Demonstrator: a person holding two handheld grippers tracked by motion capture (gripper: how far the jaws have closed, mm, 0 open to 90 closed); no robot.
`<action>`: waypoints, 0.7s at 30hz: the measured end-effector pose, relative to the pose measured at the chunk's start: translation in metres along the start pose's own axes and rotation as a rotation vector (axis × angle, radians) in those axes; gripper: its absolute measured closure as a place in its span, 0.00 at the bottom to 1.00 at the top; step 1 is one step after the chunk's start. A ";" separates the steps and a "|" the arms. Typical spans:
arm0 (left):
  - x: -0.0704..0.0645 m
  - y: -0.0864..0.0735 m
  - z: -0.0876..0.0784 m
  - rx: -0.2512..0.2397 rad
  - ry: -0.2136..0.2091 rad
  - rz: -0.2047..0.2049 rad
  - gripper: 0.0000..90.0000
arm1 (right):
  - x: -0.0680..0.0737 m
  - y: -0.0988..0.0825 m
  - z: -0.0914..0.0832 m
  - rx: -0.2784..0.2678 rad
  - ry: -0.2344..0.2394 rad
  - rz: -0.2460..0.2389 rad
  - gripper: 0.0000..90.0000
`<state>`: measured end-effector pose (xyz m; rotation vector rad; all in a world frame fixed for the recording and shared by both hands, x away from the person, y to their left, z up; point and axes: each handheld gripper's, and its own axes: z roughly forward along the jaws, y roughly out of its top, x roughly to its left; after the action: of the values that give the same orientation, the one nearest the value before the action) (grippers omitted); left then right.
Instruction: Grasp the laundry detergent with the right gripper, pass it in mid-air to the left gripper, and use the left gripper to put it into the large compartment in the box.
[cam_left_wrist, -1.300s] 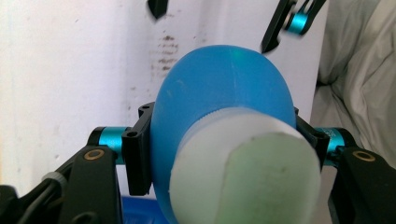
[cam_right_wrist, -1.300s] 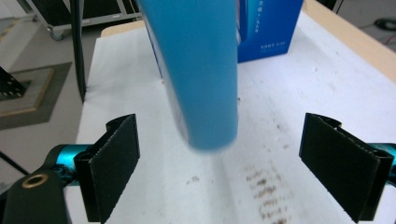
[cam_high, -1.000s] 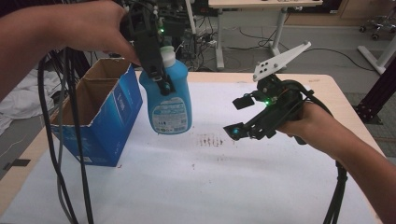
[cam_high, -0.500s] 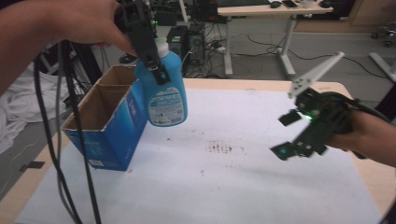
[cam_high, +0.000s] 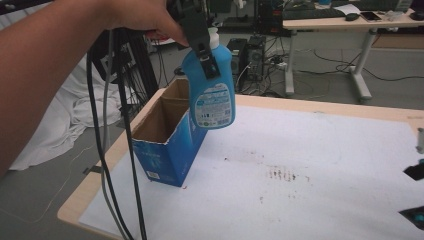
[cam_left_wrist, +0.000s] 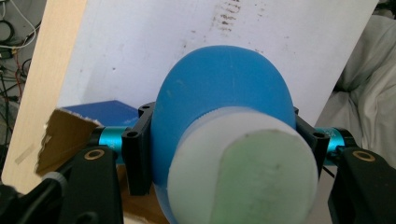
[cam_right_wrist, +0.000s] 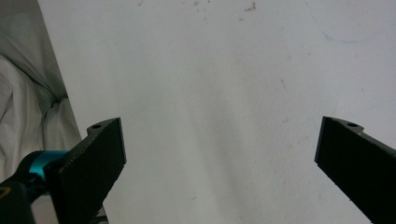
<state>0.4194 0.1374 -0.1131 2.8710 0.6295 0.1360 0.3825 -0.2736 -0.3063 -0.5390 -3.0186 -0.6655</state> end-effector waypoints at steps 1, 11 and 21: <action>0.001 -0.003 -0.003 -0.001 0.003 -0.005 0.42 | -0.001 -0.002 -0.001 0.004 -0.003 0.009 0.01; 0.010 -0.039 -0.029 -0.030 0.015 -0.079 0.42 | -0.003 -0.006 -0.003 0.006 0.003 0.021 0.01; 0.020 -0.075 -0.040 -0.037 0.048 -0.143 0.42 | -0.004 -0.004 -0.002 0.010 0.013 0.027 0.01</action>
<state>0.4021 0.2198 -0.0892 2.7826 0.8298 0.1926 0.3849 -0.2789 -0.3063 -0.5714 -2.9957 -0.6498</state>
